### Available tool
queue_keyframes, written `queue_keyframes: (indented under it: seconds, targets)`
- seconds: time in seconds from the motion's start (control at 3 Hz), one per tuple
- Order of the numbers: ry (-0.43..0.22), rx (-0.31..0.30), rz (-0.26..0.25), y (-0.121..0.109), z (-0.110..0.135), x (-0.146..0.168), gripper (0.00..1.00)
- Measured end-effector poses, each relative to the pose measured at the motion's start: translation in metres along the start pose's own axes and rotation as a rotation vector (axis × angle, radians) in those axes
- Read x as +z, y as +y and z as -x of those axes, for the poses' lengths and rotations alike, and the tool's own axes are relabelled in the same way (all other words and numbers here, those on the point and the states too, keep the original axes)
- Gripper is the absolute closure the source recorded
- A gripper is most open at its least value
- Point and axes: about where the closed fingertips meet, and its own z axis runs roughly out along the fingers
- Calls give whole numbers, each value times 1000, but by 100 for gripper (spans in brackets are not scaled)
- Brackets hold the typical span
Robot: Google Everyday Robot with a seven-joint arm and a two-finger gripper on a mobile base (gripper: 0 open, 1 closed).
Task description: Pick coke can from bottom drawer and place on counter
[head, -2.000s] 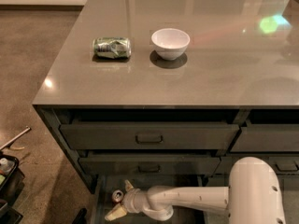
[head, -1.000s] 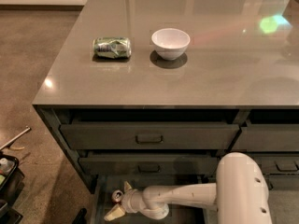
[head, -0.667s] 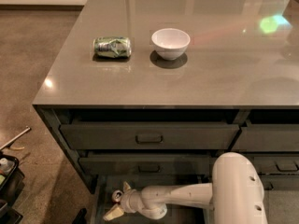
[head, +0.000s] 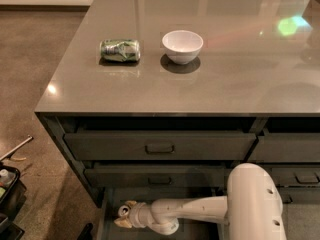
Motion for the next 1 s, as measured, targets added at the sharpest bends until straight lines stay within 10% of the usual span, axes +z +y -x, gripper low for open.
queue_keyframes:
  seconds: [1.0]
  targets:
    - [-32, 13, 10, -1, 6, -12, 100]
